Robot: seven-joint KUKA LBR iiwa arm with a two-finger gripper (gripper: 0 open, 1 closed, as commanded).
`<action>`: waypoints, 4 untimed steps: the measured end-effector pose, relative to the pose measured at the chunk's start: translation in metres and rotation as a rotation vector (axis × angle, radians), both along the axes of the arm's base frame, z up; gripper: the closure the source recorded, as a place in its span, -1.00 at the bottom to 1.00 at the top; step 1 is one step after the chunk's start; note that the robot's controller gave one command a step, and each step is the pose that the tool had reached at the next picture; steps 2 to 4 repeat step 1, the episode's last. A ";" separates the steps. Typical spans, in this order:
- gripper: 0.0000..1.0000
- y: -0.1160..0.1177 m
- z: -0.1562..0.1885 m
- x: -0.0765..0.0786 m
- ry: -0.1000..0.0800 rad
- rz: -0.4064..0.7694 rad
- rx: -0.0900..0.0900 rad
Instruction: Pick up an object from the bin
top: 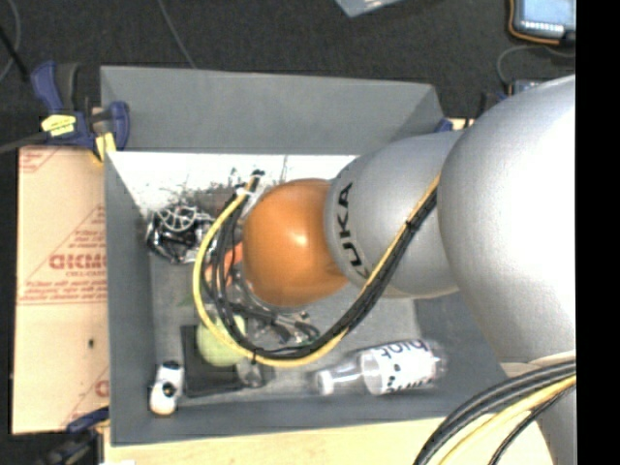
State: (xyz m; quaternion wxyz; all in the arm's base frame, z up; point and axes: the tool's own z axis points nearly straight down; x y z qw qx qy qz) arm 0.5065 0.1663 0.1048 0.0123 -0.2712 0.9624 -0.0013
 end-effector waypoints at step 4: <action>1.00 0.003 -0.030 0.003 -0.005 0.035 0.005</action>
Offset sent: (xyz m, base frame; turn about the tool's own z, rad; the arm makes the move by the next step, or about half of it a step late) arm 0.0000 0.0000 0.0000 0.0000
